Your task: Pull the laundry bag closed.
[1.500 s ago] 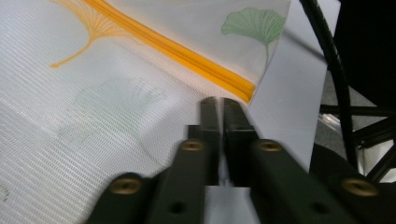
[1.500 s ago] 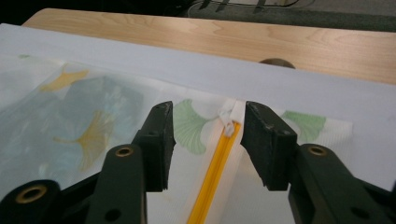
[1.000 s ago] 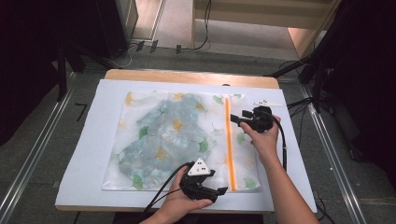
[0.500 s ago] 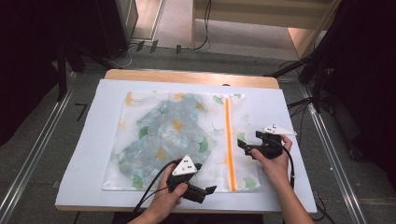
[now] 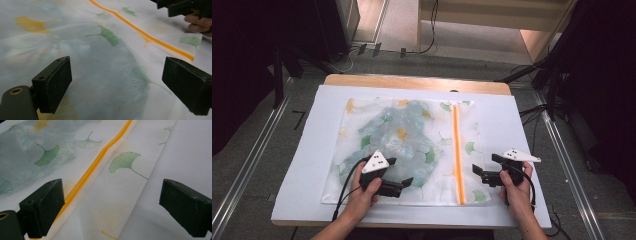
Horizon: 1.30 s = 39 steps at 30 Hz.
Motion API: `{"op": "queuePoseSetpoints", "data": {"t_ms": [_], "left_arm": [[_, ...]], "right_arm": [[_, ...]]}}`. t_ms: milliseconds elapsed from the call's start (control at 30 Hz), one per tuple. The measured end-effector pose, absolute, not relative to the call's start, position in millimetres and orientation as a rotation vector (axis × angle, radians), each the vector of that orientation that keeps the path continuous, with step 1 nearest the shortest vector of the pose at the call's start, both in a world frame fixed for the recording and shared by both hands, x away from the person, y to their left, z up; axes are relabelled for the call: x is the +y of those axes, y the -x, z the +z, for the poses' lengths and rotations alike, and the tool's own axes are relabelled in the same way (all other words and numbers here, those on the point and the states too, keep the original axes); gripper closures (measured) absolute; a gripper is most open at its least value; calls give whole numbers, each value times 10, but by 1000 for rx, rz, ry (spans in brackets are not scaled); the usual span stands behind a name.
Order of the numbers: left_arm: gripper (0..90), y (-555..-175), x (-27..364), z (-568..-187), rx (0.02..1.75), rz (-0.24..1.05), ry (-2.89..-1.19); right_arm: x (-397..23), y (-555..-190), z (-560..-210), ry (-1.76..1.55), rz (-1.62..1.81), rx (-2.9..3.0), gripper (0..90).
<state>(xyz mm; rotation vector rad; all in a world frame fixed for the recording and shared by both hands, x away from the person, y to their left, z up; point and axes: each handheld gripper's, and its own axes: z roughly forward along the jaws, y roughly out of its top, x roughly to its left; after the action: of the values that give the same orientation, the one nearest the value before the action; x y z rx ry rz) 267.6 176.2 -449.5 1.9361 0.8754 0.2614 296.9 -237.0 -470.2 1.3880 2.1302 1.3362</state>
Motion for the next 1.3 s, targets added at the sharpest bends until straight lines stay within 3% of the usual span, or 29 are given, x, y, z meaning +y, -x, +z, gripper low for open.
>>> {"op": "queuePoseSetpoints", "data": {"t_ms": [733, 1300], "left_arm": [[92, -2568, 2823, -4431, 1014, 362, -1841], [92, -2402, 3317, -4363, 1049, 457, -1732]], "right_arm": [[-2702, -2525, -4680, -1383, 1319, 2078, 83], [-3031, -2333, -4635, -1386, 1307, 1994, 83]]}}
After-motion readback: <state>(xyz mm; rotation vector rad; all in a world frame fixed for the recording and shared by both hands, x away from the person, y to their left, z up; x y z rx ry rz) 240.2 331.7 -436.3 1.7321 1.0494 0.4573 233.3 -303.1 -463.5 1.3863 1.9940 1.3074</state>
